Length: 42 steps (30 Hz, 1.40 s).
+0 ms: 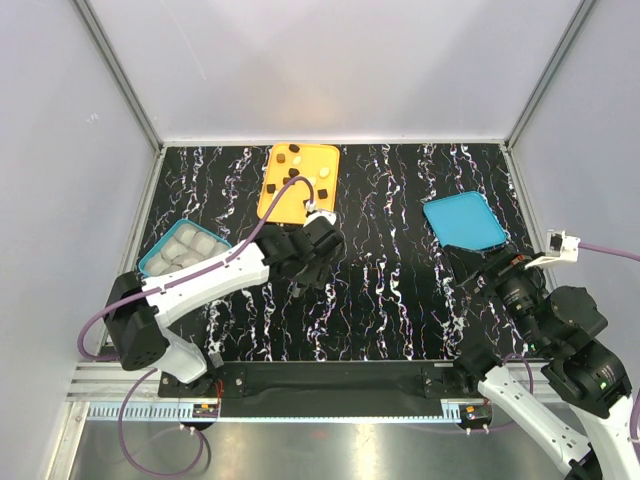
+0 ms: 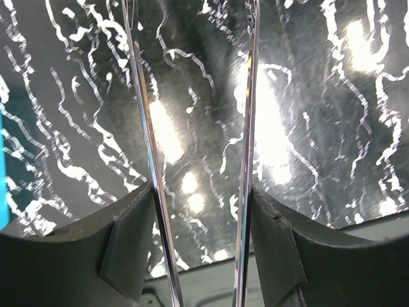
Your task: Pack the chocolate
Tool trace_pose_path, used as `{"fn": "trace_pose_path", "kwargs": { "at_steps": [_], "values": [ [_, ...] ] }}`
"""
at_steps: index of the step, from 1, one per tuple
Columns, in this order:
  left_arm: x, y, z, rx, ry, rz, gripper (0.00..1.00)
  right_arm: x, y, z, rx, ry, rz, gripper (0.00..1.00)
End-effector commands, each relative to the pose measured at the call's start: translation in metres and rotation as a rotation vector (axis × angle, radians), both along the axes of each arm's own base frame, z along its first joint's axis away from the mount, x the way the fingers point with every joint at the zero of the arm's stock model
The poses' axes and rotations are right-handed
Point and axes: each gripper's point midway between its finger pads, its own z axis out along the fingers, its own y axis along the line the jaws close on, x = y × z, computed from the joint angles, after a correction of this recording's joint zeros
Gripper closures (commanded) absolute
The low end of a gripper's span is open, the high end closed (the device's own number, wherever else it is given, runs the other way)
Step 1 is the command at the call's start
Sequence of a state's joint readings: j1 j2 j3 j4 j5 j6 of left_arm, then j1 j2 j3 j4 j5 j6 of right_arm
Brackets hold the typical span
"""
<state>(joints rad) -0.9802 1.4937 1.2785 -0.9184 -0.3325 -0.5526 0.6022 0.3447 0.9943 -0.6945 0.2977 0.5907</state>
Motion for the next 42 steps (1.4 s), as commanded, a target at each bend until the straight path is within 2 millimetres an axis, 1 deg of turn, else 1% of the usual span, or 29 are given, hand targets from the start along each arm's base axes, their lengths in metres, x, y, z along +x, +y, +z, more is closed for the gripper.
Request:
{"fn": "trace_pose_path", "kwargs": {
  "at_steps": [1, 7, 10, 13, 14, 16, 17, 18, 19, 20, 21, 22, 23, 25, 28, 30, 33, 35, 36, 42],
  "values": [
    [0.0, 0.012, 0.02, 0.013, -0.031, -0.003, 0.4, -0.003, -0.005, 0.009, 0.028, -0.019, -0.015, 0.01],
    [-0.003, 0.01, 0.026, -0.018, -0.018, -0.011, 0.4, -0.005, -0.008, 0.009, 0.028, -0.024, -0.024, 0.01],
    [-0.002, 0.011, 0.022, -0.011, -0.009, -0.004, 0.4, -0.005, -0.008, 0.008, 0.031, -0.023, -0.024, 0.02],
    [-0.002, 0.015, 0.011, 0.008, 0.012, 0.007, 0.41, -0.006, -0.008, 0.008, 0.029, -0.022, -0.021, 0.01],
    [-0.004, 0.018, 0.003, 0.02, 0.025, 0.017, 0.41, -0.006, -0.009, 0.008, 0.031, -0.023, -0.023, 0.02],
    [-0.005, 0.019, -0.006, 0.02, 0.03, 0.024, 0.41, -0.006, -0.01, 0.006, 0.026, -0.022, -0.032, 0.01],
    [-0.008, 0.026, -0.02, 0.046, 0.044, 0.04, 0.41, -0.006, -0.01, 0.005, 0.024, -0.021, -0.032, 0.02],
    [-0.009, 0.029, -0.027, 0.054, 0.048, 0.052, 0.41, -0.007, -0.011, 0.005, 0.024, -0.021, -0.032, 0.02],
    [-0.008, 0.027, -0.034, 0.042, 0.043, 0.062, 0.41, -0.006, -0.01, 0.005, 0.025, -0.021, -0.03, 0.01],
    [-0.017, 0.033, -0.053, 0.059, 0.079, 0.072, 0.41, -0.006, -0.01, 0.003, 0.026, -0.016, -0.029, 0.01],
    [-0.019, 0.032, -0.062, 0.049, 0.089, 0.075, 0.41, -0.006, -0.009, 0.002, 0.029, -0.015, -0.024, 0.01],
    [-0.019, 0.027, -0.069, 0.02, 0.09, 0.077, 0.41, -0.006, -0.008, 0.002, 0.029, -0.013, -0.021, 0.01],
    [-0.028, 0.032, -0.084, 0.025, 0.123, 0.092, 0.41, -0.005, -0.006, -0.001, 0.027, -0.008, -0.018, 0.01],
    [-0.034, 0.036, -0.103, 0.027, 0.149, 0.107, 0.4, -0.005, -0.005, 0.0, 0.028, -0.009, -0.014, 0.01],
    [-0.037, 0.037, -0.116, 0.029, 0.156, 0.116, 0.4, -0.004, -0.005, 0.0, 0.024, -0.008, -0.014, 0.01],
    [-0.039, 0.041, -0.127, 0.051, 0.168, 0.126, 0.39, -0.003, -0.004, -0.001, 0.02, -0.01, -0.015, 0.01],
    [-0.039, 0.045, -0.137, 0.083, 0.172, 0.134, 0.36, 0.0, -0.002, -0.003, 0.018, -0.001, -0.012, 0.01],
    [-0.039, 0.046, -0.14, 0.093, 0.172, 0.138, 0.33, 0.001, -0.001, -0.005, 0.015, 0.003, -0.009, 0.01],
    [-0.039, 0.047, -0.143, 0.099, 0.174, 0.139, 0.3, 0.001, 0.0, -0.005, 0.016, 0.004, -0.009, 0.01],
    [-0.038, 0.048, -0.146, 0.11, 0.172, 0.144, 0.18, 0.003, -0.001, -0.008, 0.01, 0.004, -0.017, 0.01]
  ]
}}
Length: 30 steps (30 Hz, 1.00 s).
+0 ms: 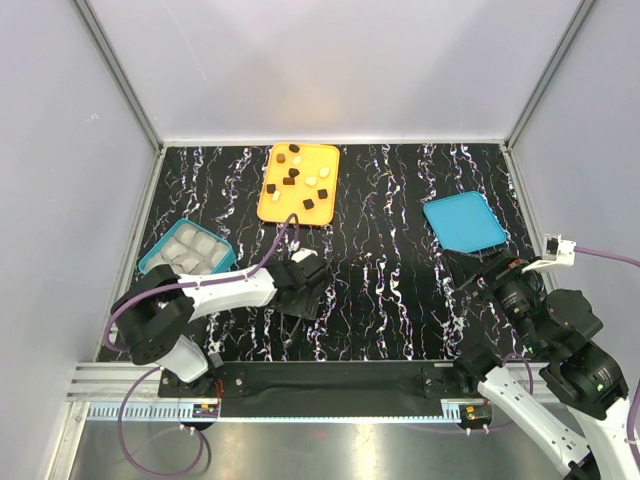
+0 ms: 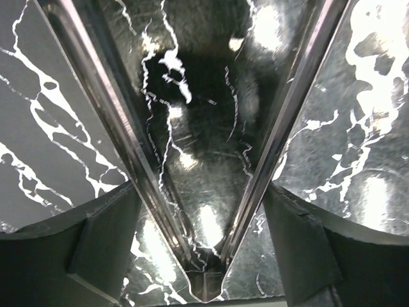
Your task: Pack the chocolate
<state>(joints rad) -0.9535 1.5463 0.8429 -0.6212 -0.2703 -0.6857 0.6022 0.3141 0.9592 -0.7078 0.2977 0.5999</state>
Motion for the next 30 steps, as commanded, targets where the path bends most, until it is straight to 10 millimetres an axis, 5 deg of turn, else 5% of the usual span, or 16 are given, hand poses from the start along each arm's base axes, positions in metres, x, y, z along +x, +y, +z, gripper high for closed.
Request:
{"fn": "trace_pose_path", "kwargs": {
  "at_steps": [1, 6, 9, 30],
  "values": [
    [0.0, 0.006, -0.016, 0.043, 0.003, 0.016, 0.17, 0.006, 0.001, 0.004, 0.009, -0.013, -0.016, 0.02],
    [0.0, 0.007, -0.017, 0.056, 0.008, 0.049, 0.12, 0.007, 0.002, 0.002, 0.002, -0.01, -0.014, 0.01],
    [0.0, 0.008, -0.018, 0.061, 0.009, 0.071, 0.01, 0.007, 0.0, 0.001, -0.002, -0.012, -0.02, 0.01],
    [-0.007, 0.006, -0.031, 0.047, 0.046, 0.085, 0.17, 0.002, -0.008, 0.001, -0.017, -0.03, -0.038, 0.01]
  ]
}}
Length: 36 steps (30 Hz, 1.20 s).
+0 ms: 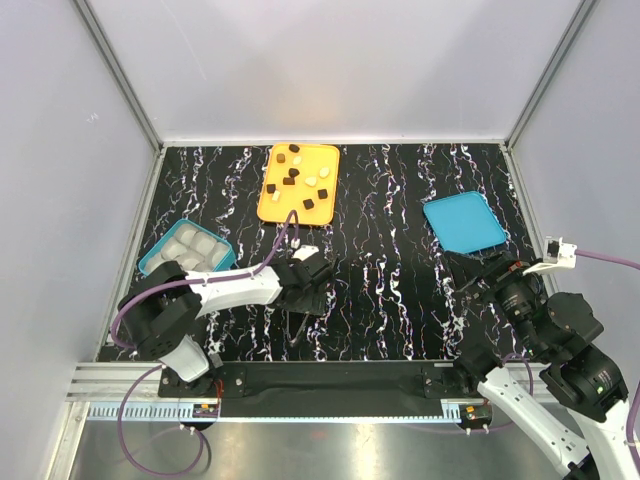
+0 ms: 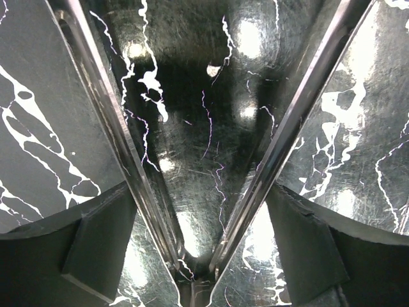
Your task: Pack the chocolate
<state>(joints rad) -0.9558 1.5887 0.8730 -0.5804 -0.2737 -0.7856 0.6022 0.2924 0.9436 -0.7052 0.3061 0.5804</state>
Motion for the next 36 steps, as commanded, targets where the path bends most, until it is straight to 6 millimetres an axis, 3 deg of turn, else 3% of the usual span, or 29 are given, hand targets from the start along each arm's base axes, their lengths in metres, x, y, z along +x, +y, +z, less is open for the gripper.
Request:
{"fn": "trace_pose_path", "kwargs": {
  "at_steps": [1, 16, 23, 27, 29, 32, 36],
  "values": [
    [-0.016, 0.025, -0.029, 0.107, 0.062, -0.011, 0.17, 0.003, -0.005, 0.004, -0.002, -0.018, -0.03, 0.0],
    [-0.017, 0.028, -0.031, 0.123, 0.069, -0.063, 0.19, 0.003, -0.005, 0.005, 0.002, -0.017, -0.032, 0.01],
    [-0.017, 0.033, -0.022, 0.159, 0.075, -0.06, 0.32, 0.002, -0.005, 0.008, 0.006, -0.022, -0.029, 0.01],
    [-0.003, 0.017, 0.021, 0.104, 0.019, -0.106, 0.41, 0.002, -0.006, 0.01, 0.006, -0.025, -0.03, 0.01],
    [-0.004, 0.011, 0.038, 0.077, 0.02, -0.127, 0.41, 0.001, -0.006, 0.011, 0.012, -0.028, -0.029, 0.01],
    [0.007, -0.004, 0.082, 0.027, -0.024, -0.147, 0.41, 0.0, -0.004, 0.013, 0.024, -0.032, -0.018, 0.01],
    [0.019, -0.008, 0.126, 0.023, -0.088, -0.172, 0.41, -0.004, -0.004, 0.016, 0.041, -0.04, -0.008, 0.01]
  ]
}}
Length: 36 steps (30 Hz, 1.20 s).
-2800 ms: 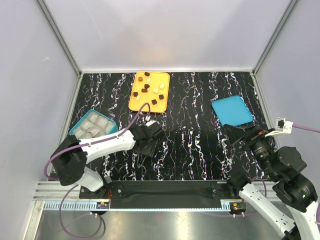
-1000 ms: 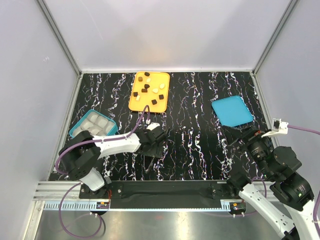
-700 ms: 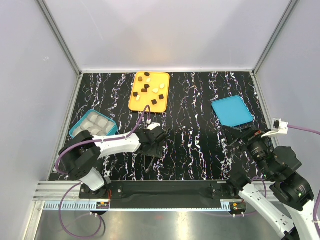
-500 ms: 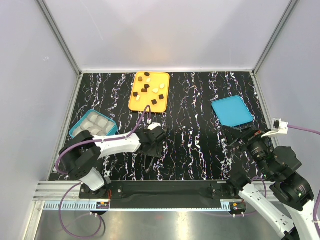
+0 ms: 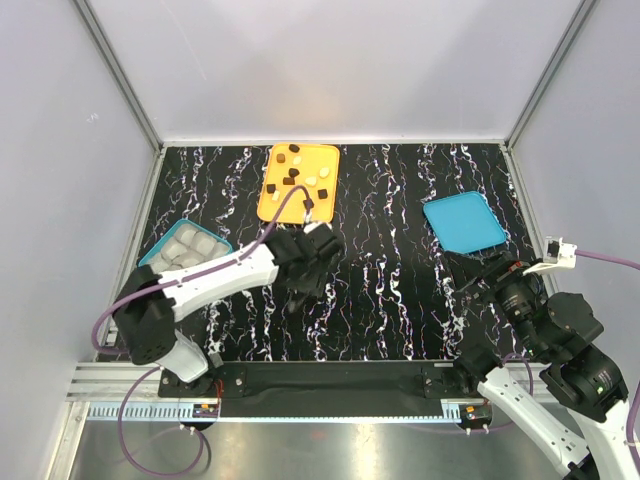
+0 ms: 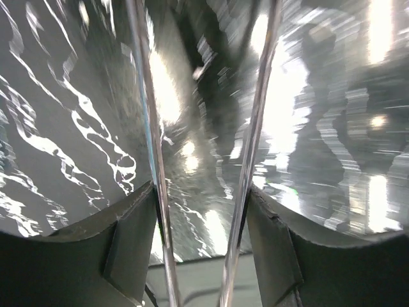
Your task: Pack the chocolate
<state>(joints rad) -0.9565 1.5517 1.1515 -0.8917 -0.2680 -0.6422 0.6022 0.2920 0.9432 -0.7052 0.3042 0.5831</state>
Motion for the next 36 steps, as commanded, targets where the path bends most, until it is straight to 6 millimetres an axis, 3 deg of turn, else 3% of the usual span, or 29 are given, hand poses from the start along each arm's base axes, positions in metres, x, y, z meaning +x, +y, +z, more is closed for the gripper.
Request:
{"fn": "trace_pose_path", "kwargs": {
  "at_steps": [1, 2, 12, 17, 23, 28, 36],
  "values": [
    [0.008, 0.005, 0.056, -0.006, -0.076, -0.043, 0.41, -0.004, -0.004, 0.016, 0.037, -0.039, -0.007, 0.01],
    [0.015, -0.001, 0.072, -0.029, -0.1, -0.043, 0.42, -0.005, -0.005, 0.016, 0.036, -0.04, -0.01, 0.01],
    [0.051, -0.007, 0.14, -0.018, -0.192, -0.054, 0.49, -0.007, 0.001, 0.0, 0.029, 0.011, 0.023, 0.0],
    [0.09, 0.011, 0.171, -0.006, -0.281, 0.032, 0.52, -0.007, 0.013, -0.013, 0.038, 0.041, 0.07, 0.0],
    [0.138, 0.03, 0.162, 0.025, -0.313, 0.105, 0.55, 0.001, 0.019, -0.023, -0.03, 0.054, 0.087, 0.0],
    [0.168, 0.023, 0.138, 0.046, -0.33, 0.074, 0.55, 0.011, 0.02, -0.019, -0.078, 0.045, 0.071, 0.0],
    [0.184, 0.012, 0.099, 0.007, -0.289, 0.087, 0.55, 0.024, 0.029, -0.024, -0.1, 0.053, 0.077, 0.0]
  ]
}}
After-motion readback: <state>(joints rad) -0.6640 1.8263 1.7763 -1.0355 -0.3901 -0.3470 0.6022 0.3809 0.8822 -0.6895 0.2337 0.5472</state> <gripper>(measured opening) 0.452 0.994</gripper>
